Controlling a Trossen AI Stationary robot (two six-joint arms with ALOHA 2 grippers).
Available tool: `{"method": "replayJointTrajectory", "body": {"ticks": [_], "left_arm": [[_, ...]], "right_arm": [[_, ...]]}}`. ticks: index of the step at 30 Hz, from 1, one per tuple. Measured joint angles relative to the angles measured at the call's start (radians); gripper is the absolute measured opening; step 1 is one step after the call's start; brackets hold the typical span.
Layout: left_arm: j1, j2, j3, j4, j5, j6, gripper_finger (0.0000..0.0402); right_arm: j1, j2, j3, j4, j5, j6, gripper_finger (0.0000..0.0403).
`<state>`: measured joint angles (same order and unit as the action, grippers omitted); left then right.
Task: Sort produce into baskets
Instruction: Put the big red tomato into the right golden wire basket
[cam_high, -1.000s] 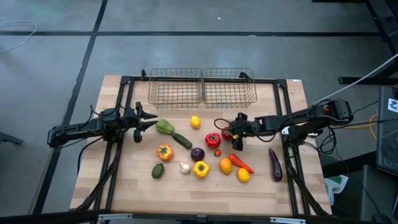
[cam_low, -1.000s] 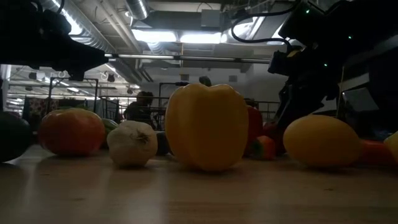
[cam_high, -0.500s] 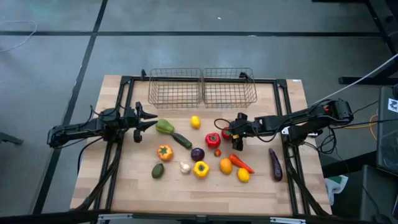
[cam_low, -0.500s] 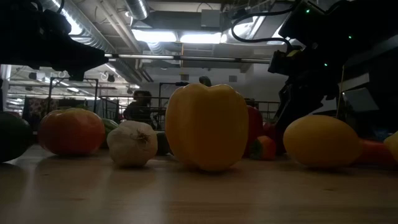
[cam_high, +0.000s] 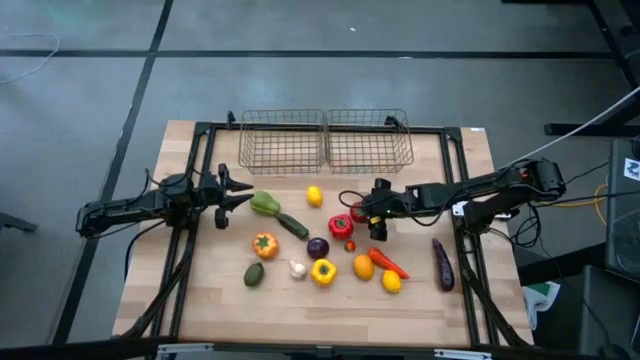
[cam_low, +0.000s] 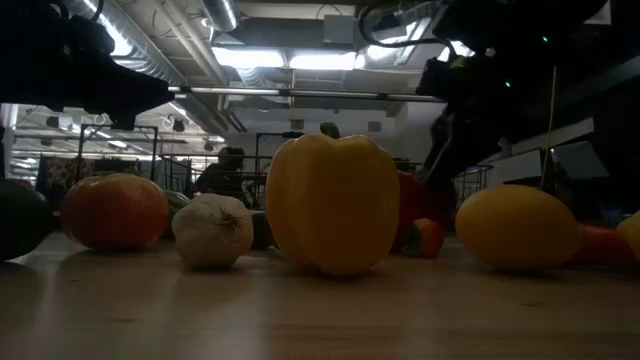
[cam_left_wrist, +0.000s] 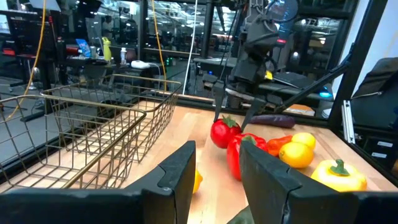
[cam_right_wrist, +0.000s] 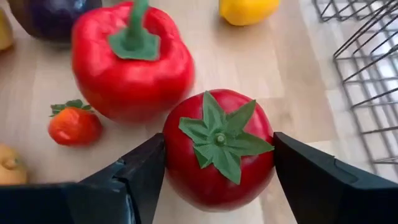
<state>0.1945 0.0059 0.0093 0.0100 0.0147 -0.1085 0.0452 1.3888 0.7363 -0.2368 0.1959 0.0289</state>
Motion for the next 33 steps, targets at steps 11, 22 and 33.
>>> {"method": "replayJointTrajectory", "body": {"ticks": [11,22,33], "left_arm": [[0.0,0.0,0.0,0.0,0.0,0.0,0.0121],[0.0,0.0,0.0,0.0,0.0,0.0,0.0121],[0.0,0.0,0.0,0.0,0.0,0.0,0.0121]], "right_arm": [[-0.002,-0.001,0.164,-0.166,0.145,-0.115,0.0271],[-0.14,-0.003,0.334,-0.184,0.201,-0.264,0.0271],[-0.369,-0.003,0.357,-0.194,0.098,-0.322,0.0271]]}}
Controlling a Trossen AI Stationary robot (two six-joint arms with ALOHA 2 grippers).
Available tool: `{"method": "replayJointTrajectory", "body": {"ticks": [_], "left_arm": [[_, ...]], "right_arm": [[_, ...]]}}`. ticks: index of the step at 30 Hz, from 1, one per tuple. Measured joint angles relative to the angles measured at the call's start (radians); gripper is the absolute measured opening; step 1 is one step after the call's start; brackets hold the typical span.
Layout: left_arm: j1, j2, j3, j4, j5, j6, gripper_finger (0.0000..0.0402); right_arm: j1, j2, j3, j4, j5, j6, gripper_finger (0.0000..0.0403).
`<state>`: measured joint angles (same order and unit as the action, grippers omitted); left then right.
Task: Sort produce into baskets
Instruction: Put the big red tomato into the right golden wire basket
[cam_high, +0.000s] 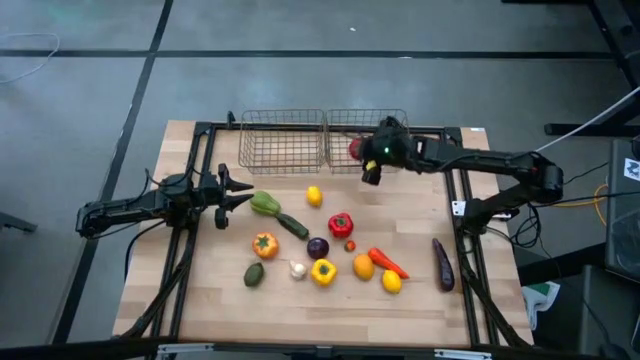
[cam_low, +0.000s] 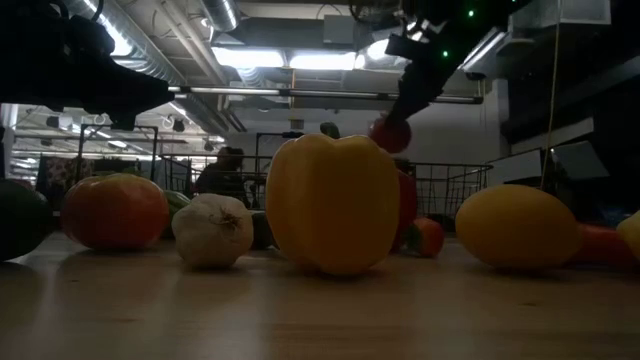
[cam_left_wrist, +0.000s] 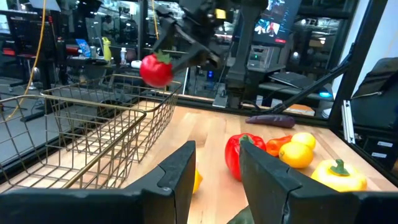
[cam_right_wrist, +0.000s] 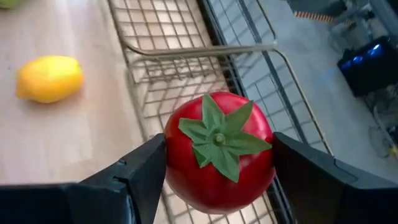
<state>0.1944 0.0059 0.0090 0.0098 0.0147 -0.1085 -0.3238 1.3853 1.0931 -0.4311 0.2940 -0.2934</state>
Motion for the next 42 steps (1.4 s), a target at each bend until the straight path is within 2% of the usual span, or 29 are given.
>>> {"method": "replayJointTrajectory", "body": {"ticks": [10,16,23,33,42], "left_arm": [[0.0,0.0,0.0,0.0,0.0,0.0,0.0121],[0.0,0.0,0.0,0.0,0.0,0.002,0.0121],[0.0,0.0,0.0,0.0,0.0,0.003,0.0121],[0.0,0.0,0.0,0.0,0.0,0.003,0.0121],[0.0,0.0,0.0,0.0,0.0,0.003,0.0121]], "right_arm": [[-0.199,0.0,-0.039,0.017,-0.208,-0.001,0.0271],[-0.311,0.046,-0.06,0.02,-0.243,-0.001,0.0271],[-0.414,0.162,-0.06,0.041,-0.271,-0.001,0.0271],[-0.452,0.257,-0.059,0.11,-0.275,0.0,0.0271],[-0.449,0.304,-0.059,0.138,-0.34,0.001,0.0271]]}}
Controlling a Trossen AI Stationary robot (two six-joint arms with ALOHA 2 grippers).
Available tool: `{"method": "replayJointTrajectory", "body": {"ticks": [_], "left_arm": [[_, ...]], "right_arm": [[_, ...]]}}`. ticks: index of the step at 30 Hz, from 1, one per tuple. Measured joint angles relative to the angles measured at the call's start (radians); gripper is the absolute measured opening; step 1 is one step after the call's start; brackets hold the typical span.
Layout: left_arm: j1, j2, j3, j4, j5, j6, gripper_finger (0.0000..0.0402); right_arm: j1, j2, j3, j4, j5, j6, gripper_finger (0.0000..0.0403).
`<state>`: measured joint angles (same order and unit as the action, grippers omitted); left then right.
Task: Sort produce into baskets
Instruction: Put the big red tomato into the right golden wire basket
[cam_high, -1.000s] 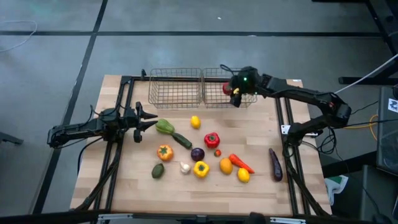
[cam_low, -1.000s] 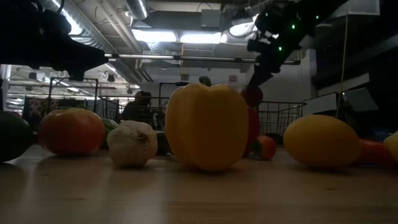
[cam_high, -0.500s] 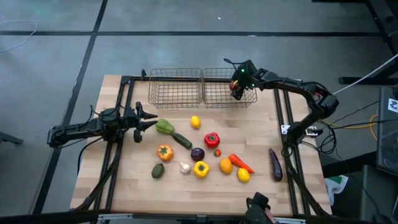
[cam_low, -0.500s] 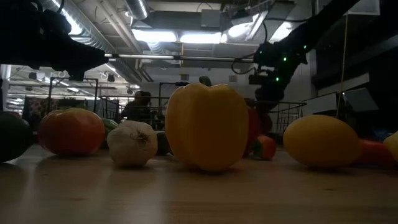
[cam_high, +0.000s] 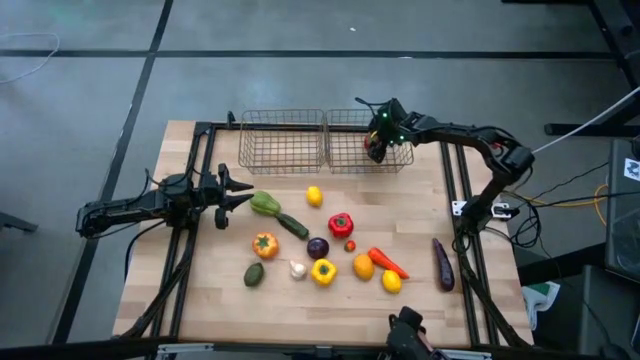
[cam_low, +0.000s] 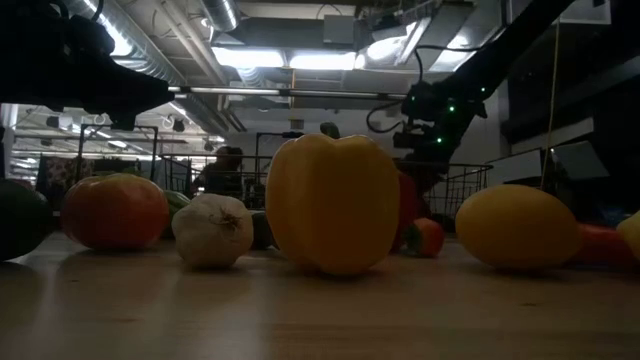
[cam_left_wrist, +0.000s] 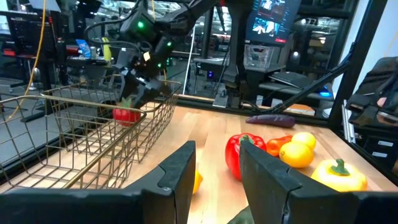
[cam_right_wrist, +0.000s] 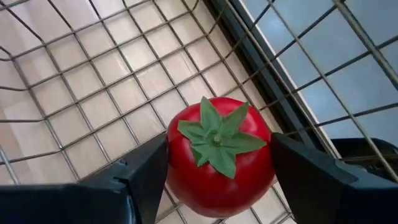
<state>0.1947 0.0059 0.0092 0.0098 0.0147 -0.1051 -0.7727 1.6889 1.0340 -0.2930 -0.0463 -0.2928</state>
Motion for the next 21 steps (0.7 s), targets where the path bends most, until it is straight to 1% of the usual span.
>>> {"method": "replayJointTrajectory", "body": {"ticks": [14,21], "left_arm": [[0.0,0.0,0.0,0.0,0.0,0.0,0.0121],[0.0,0.0,0.0,0.0,0.0,0.0,0.0121]], "right_arm": [[0.0,0.006,0.0,0.001,0.0,0.0,0.0271],[0.0,0.006,0.0,0.001,0.0,0.025,0.0271]]}}
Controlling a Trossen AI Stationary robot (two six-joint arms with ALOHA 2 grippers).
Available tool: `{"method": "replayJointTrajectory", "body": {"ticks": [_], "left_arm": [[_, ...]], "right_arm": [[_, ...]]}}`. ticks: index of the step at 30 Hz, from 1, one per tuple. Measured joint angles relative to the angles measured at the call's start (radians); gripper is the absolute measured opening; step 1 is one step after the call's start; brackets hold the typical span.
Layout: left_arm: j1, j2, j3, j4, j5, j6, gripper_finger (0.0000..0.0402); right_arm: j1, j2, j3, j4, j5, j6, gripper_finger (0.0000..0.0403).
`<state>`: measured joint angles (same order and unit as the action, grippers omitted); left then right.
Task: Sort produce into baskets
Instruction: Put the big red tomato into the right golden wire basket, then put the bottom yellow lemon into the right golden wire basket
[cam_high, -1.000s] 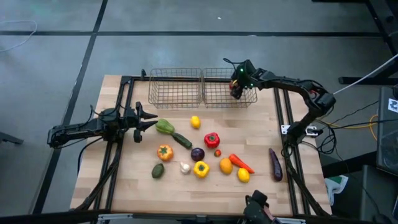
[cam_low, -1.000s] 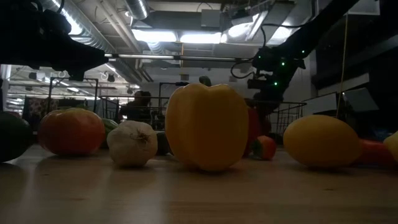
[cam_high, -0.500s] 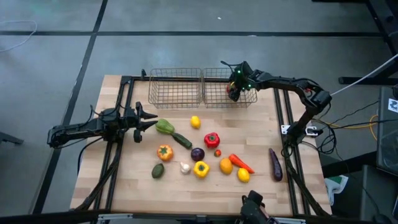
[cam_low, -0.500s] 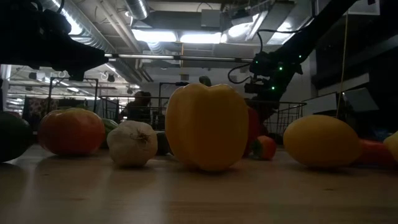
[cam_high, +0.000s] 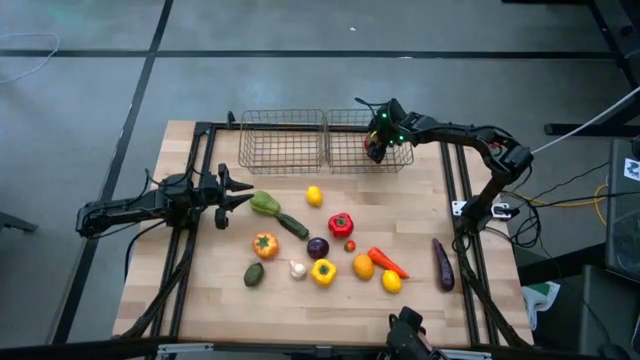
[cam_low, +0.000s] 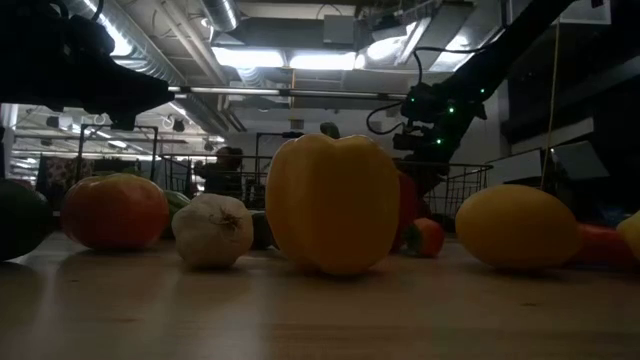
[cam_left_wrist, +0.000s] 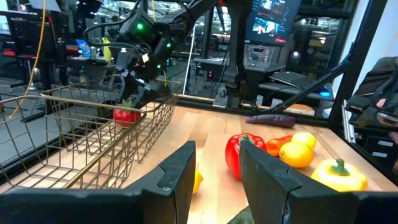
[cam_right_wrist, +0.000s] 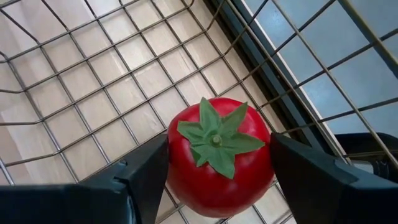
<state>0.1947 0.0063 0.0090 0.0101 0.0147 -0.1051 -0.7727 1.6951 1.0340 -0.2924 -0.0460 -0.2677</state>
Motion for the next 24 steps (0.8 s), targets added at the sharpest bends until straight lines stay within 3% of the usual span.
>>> {"method": "replayJointTrajectory", "body": {"ticks": [9,18,24], "left_arm": [[0.0,0.0,0.0,0.0,0.0,0.0,0.0121],[0.0,0.0,0.0,0.0,0.0,0.0,0.0121],[0.0,0.0,0.0,0.0,0.0,0.0,0.0121]], "right_arm": [[0.0,0.0,0.0,0.006,-0.025,0.001,0.0274],[0.0,-0.001,0.0,0.005,-0.018,-0.025,0.0324],[0.0,-0.002,0.0,0.005,-0.018,-0.025,0.0337]]}}
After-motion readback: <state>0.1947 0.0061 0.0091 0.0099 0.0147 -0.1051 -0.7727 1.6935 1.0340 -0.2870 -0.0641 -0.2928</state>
